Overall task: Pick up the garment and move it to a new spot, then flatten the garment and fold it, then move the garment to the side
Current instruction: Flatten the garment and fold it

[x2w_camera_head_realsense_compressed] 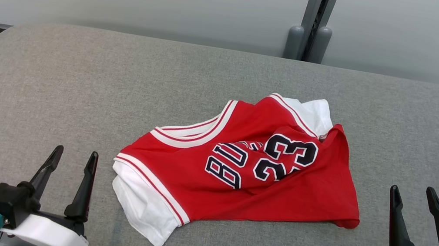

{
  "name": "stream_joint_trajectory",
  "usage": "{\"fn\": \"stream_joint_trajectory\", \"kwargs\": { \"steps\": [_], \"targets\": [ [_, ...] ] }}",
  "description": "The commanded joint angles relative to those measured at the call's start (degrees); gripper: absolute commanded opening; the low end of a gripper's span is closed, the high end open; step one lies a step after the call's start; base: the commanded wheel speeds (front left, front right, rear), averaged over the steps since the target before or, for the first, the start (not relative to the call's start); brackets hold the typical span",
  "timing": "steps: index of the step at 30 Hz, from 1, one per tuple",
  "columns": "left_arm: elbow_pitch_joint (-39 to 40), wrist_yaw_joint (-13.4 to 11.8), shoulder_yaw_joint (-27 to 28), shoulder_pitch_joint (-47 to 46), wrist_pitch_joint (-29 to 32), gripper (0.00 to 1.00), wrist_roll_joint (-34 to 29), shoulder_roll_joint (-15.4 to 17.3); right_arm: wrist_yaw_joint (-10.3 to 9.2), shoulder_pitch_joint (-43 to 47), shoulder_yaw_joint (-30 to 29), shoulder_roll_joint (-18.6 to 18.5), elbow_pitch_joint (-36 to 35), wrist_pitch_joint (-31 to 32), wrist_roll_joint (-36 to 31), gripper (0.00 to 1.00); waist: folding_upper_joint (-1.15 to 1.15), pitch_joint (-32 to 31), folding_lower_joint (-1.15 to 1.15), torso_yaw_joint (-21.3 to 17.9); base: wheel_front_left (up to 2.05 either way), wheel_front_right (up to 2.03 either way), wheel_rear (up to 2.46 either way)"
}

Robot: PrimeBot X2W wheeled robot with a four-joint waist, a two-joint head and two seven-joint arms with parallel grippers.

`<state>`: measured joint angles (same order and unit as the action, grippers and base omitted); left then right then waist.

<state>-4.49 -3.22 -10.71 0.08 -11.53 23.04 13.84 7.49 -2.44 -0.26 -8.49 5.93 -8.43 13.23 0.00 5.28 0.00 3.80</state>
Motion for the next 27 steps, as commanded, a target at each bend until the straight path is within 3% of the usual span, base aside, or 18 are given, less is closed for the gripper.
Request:
{"fn": "stream_joint_trajectory", "kwargs": {
  "steps": [1,9,18,27],
  "targets": [
    [0.4,-0.4,0.0,0.6,0.1,1.00,0.4,0.4,0.01,1.3,-0.6,0.5,-1.8,0.8,-0.6,1.00,0.00,-0.3,0.00,-0.2,0.00,0.00,0.00],
    [1.3,-0.9,-0.3,1.6,1.2,1.00,0.8,0.5,0.01,4.2,-2.2,2.9,-7.9,3.2,-1.4,1.00,0.00,-0.6,0.00,-0.3,0.00,0.00,0.00],
    [0.8,0.0,-1.5,-0.2,2.9,1.00,1.0,1.1,0.01,4.0,-2.4,3.6,-9.4,4.0,-1.7,1.00,0.00,-0.1,0.00,-0.2,0.00,0.00,0.00],
    [-6.2,2.7,-4.3,-5.2,12.7,1.00,3.9,1.0,0.01,2.7,-1.8,3.9,-9.8,3.7,-1.7,1.00,0.00,1.9,0.00,-1.1,0.00,0.00,0.00]
  ]
}}
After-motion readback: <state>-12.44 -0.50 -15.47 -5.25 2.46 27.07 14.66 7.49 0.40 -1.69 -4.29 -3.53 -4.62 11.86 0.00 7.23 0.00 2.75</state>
